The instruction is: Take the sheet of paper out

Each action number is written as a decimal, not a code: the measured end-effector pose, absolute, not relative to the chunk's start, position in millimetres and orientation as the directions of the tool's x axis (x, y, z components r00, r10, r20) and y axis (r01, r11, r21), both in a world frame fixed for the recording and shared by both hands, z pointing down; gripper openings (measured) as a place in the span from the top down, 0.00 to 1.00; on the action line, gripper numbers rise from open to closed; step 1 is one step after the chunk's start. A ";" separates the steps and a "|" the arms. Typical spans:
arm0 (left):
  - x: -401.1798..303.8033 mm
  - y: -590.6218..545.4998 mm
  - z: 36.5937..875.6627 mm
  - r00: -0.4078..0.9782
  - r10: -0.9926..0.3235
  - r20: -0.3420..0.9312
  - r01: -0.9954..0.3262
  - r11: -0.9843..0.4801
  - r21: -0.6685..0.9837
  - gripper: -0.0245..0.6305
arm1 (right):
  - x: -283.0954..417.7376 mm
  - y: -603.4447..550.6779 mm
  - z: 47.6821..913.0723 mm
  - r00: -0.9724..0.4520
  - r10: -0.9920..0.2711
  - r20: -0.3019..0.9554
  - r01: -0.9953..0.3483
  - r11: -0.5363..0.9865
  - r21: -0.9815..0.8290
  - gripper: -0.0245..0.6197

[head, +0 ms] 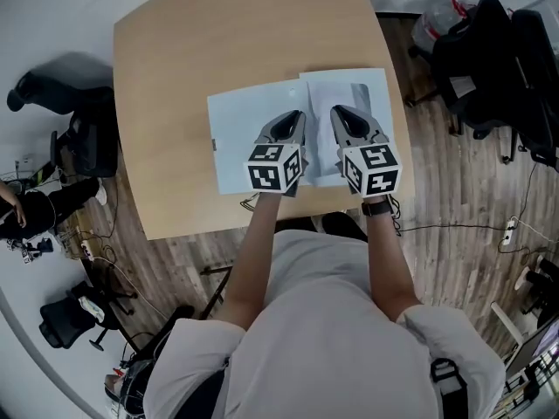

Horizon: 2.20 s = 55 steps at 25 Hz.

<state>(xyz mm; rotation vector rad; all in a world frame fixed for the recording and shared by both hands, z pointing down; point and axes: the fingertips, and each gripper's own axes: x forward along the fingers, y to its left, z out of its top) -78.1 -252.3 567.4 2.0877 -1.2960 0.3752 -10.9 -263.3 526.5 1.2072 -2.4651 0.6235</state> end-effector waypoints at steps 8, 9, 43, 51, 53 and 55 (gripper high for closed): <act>-66.7 -252.4 620.9 0.535 -0.588 0.606 -0.838 -0.279 0.469 0.92 | -5.4 -267.5 562.7 -0.563 -0.626 0.540 -0.818 0.517 -0.253 0.94; -65.4 -250.8 627.0 0.543 -0.573 0.614 -0.833 -0.276 0.480 0.91 | -4.8 -267.7 565.8 -0.561 -0.623 0.546 -0.819 0.514 -0.255 0.94; -24.5 -196.9 705.2 0.591 -0.277 0.758 -0.804 -0.279 0.525 0.82 | 21.1 -251.5 579.4 -0.505 -0.645 0.573 -0.861 0.425 -0.280 0.94; -26.0 -194.4 706.0 0.577 -0.270 0.771 -0.813 -0.284 0.509 0.94 | 23.7 -246.0 580.4 -0.501 -0.646 0.576 -0.864 0.409 -0.293 0.94; -26.8 -193.9 705.0 0.572 -0.272 0.774 -0.816 -0.283 0.504 0.95 | 23.9 -244.0 580.4 -0.502 -0.645 0.576 -0.864 0.407 -0.297 0.94; -29.4 -193.7 704.2 0.563 -0.278 0.778 -0.822 -0.282 0.494 0.95 | 23.6 -242.4 580.2 -0.503 -0.645 0.575 -0.863 0.406 -0.299 0.94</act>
